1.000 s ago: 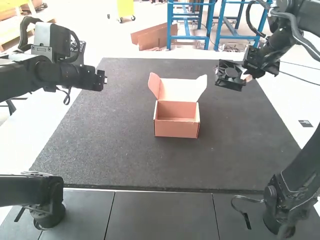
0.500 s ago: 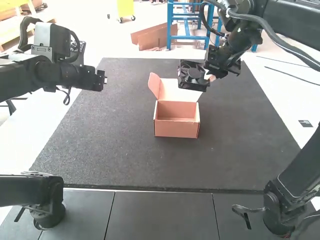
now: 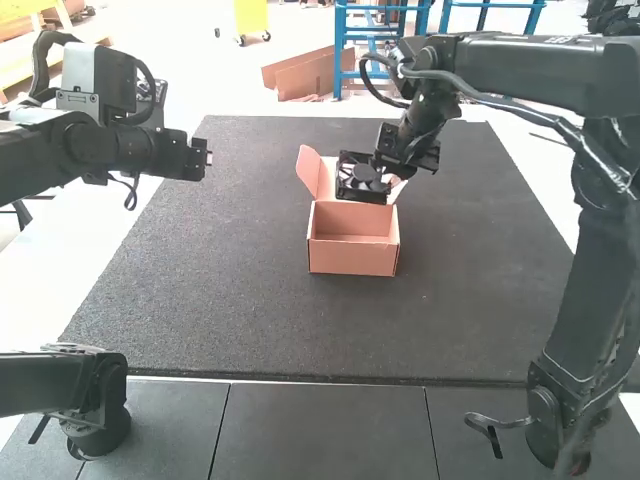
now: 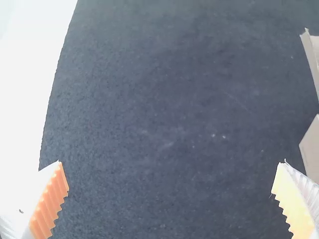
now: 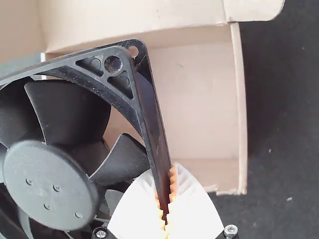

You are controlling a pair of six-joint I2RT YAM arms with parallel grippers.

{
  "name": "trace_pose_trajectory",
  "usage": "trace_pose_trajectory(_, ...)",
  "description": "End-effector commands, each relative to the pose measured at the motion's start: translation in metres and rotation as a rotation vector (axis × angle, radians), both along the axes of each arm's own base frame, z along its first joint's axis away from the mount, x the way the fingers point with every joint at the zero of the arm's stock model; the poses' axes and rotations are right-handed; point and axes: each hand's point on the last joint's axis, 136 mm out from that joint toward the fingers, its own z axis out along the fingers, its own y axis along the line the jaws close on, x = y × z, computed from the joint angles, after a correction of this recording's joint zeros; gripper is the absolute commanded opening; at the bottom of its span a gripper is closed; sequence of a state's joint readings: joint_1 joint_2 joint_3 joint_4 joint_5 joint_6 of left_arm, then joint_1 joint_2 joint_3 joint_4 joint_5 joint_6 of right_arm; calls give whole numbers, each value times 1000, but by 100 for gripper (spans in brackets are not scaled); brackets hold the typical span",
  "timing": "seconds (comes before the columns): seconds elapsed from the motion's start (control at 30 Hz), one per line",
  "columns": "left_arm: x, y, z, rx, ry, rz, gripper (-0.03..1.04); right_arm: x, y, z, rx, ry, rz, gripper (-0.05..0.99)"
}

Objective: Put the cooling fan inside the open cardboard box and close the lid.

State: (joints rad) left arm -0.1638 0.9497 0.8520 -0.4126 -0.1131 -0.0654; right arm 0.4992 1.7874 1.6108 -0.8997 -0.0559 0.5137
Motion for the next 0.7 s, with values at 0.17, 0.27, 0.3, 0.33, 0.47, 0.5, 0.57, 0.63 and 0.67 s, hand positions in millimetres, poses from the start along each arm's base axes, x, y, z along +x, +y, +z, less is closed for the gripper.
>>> trace_pose_trajectory(0.17, -2, 1, 3, -8, -19, 8, 97, 23, 16, 1, 15, -23, -16, 0)
trace_pose_trajectory(0.27, -2, 1, 4, -8, -22, 10, 97, 25, 19, -8, 3, -6, -7, 0)
trace_pose_trajectory(0.3, -2, 1, 4, -8, -21, 10, 97, 25, 18, -13, -5, 2, -5, 0)
trace_pose_trajectory(0.33, -2, 2, 4, -7, -21, 13, 97, 24, 17, -17, -14, 10, -7, 0)
trace_pose_trajectory(0.47, -2, 2, 3, -7, -20, 14, 97, 25, 17, -32, -35, 35, -4, 0)
trace_pose_trajectory(0.5, -2, 3, 3, -7, -18, 17, 97, 25, 17, -35, -40, 40, 2, 0)
trace_pose_trajectory(0.57, -2, 5, 3, -8, -18, 22, 97, 25, 16, -41, -52, 51, 5, 0)
trace_pose_trajectory(0.63, -2, 6, 4, -7, -21, 25, 97, 25, 16, -47, -64, 60, 9, 0)
trace_pose_trajectory(0.67, -2, 6, 3, -6, -20, 24, 97, 24, 16, -50, -67, 66, 11, 0)
